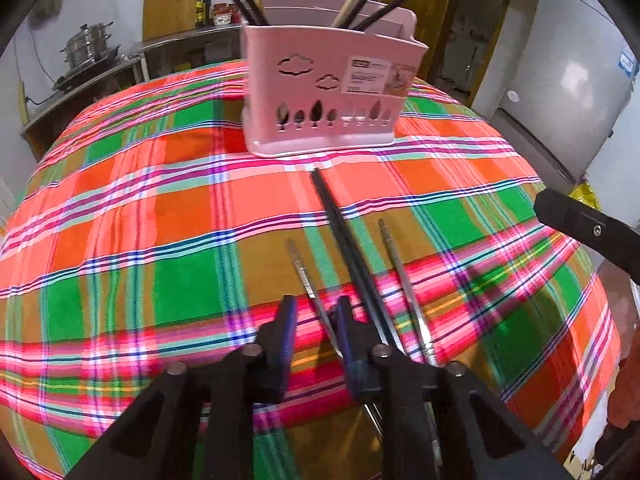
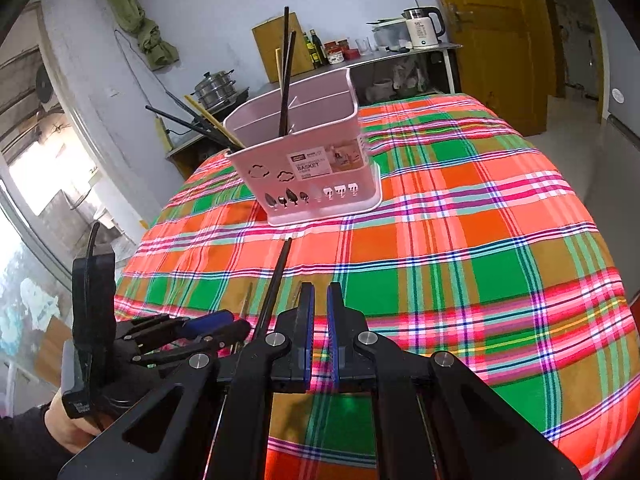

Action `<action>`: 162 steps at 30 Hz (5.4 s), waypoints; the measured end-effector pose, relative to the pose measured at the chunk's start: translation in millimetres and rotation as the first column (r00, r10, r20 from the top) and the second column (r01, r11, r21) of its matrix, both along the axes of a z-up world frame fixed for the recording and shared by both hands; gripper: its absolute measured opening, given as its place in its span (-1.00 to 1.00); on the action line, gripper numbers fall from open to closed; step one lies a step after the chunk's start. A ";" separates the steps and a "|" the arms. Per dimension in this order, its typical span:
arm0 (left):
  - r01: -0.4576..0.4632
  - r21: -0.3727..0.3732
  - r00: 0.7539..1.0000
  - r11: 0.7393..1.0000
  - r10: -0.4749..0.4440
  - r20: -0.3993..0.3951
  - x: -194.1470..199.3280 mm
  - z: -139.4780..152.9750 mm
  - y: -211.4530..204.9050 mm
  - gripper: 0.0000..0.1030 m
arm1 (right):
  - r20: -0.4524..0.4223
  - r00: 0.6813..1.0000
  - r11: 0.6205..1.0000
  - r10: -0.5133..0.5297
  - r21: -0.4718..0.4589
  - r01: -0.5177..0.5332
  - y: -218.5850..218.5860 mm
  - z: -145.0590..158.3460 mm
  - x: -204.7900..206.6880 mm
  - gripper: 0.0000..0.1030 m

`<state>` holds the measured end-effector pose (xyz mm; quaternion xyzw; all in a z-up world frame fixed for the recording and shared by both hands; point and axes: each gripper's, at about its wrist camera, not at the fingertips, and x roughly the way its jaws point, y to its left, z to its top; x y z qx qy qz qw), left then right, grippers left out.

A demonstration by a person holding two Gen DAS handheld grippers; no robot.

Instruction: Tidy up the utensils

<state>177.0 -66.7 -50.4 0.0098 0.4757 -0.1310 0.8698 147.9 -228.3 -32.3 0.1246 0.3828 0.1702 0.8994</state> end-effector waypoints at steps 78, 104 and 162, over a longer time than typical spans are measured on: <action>-0.091 -0.113 0.994 0.989 0.097 0.048 25.8 81.7 89.0 -0.93 | -0.240 0.966 0.989 0.092 -0.090 -0.117 71.4 -33.7 73.2 -0.93; -0.066 -0.150 0.998 0.986 0.066 -0.003 33.1 62.2 84.9 -0.93 | -0.292 0.951 0.969 0.101 -0.185 -0.160 84.0 -47.3 94.1 -0.92; -0.021 -0.147 0.990 0.989 0.041 0.137 19.3 145.7 74.6 -0.93 | -0.017 0.983 0.961 0.181 -0.207 -0.181 58.1 79.5 60.0 -0.93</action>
